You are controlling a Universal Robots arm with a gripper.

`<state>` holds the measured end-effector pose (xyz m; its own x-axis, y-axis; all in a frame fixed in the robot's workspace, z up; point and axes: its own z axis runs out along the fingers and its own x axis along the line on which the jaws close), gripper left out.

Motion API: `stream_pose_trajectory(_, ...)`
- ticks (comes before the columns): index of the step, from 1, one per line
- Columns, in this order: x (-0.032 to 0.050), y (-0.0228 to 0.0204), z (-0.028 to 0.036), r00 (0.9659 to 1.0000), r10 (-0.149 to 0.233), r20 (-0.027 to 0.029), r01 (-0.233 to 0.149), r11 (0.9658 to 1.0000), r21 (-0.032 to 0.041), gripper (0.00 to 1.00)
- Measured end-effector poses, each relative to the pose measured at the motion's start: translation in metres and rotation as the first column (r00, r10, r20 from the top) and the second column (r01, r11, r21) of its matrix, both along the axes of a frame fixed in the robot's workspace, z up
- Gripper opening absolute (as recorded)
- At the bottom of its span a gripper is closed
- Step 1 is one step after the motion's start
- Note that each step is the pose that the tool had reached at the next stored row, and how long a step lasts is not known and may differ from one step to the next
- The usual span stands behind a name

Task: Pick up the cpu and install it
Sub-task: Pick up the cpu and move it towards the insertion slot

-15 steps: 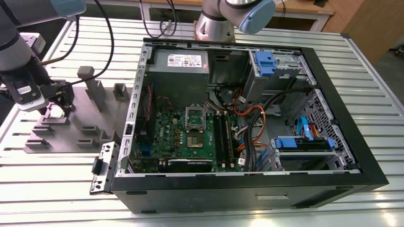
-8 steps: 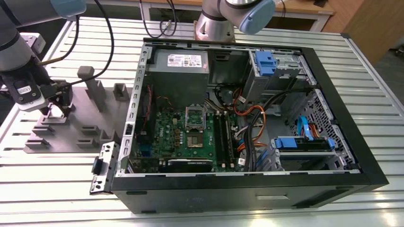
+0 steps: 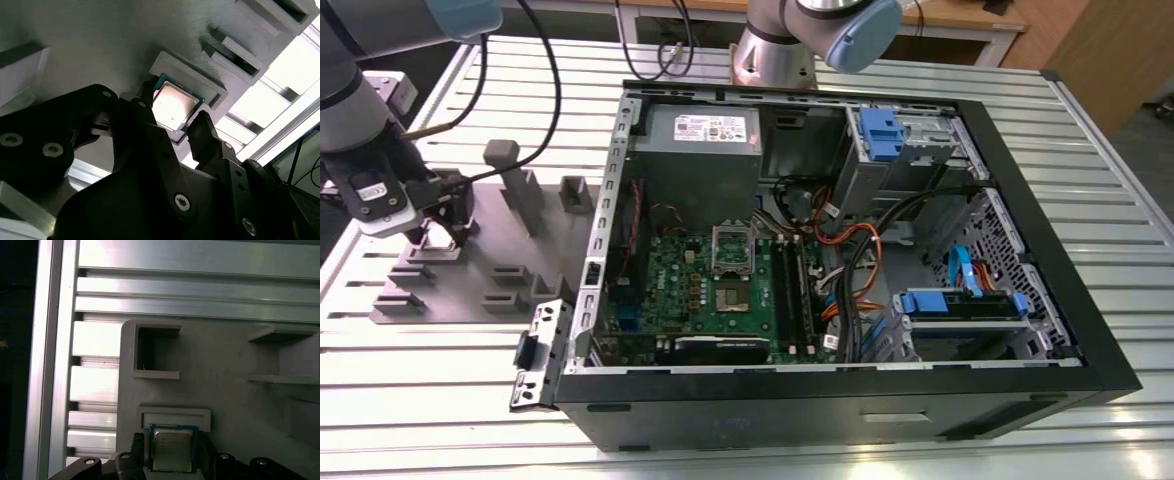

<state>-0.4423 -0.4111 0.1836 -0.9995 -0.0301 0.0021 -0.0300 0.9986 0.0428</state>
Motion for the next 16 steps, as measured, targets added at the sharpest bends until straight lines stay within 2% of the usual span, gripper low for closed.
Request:
stream_pose_trajectory(10, -0.0023, 0.0000, -0.0004, 1.0000, 0.000, 0.0003, 0.000, 1.0000, 0.0000, 0.54)
stream_pose_trajectory(16, 0.0001, 0.0000, -0.0005, 1.0000, 0.000, 0.0004, 0.000, 1.0000, 0.0000, 0.54)
